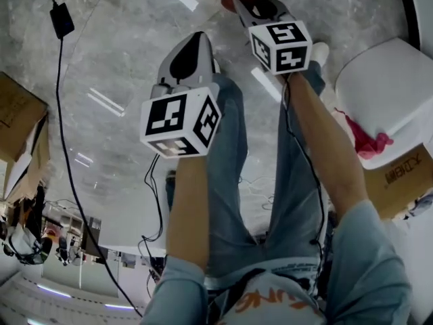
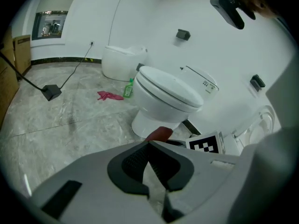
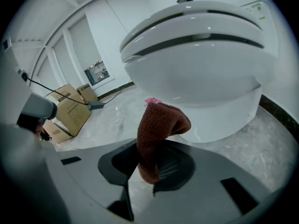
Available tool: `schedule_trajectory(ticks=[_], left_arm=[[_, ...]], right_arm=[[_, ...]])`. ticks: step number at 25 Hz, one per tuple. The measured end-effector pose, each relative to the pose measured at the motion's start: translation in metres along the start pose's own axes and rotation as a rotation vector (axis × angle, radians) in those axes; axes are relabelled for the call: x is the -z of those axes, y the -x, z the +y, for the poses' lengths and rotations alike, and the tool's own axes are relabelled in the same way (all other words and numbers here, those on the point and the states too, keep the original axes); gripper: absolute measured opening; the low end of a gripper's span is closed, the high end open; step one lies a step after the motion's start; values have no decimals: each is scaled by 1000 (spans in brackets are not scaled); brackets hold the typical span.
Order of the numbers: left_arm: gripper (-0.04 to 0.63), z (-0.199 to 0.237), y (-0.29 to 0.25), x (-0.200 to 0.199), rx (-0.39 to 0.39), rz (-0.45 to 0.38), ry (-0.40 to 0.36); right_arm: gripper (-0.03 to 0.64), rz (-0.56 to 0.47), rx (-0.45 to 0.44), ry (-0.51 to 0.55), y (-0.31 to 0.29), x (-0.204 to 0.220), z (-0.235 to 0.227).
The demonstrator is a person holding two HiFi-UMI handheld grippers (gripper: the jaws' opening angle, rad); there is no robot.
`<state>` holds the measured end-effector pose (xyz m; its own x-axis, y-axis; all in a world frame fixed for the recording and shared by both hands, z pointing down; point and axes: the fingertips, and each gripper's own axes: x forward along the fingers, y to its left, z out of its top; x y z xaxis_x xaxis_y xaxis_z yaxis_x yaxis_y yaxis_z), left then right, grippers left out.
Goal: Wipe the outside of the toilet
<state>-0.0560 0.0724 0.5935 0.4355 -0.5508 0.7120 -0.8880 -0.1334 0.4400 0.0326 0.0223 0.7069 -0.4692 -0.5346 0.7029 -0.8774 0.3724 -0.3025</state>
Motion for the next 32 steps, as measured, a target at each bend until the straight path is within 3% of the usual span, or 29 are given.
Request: schedule_trajectory(ticks=[8,15,23,32], left_arm=[[-6,-73,-37,15,44,59,-83],[-6,-130,-77,25,58,80,-104],[-6,-167,-125,21,12,39,-65],[-6,-193,-168,20,-45,-51,-2]], right_arm=[[81,-19,116,-91,48,16,-115],[81,-46,168,-152,68,17,-208],[81,-109,154,-194,56,-5,-288],[81,-90,78,-120,24,-18,-337]])
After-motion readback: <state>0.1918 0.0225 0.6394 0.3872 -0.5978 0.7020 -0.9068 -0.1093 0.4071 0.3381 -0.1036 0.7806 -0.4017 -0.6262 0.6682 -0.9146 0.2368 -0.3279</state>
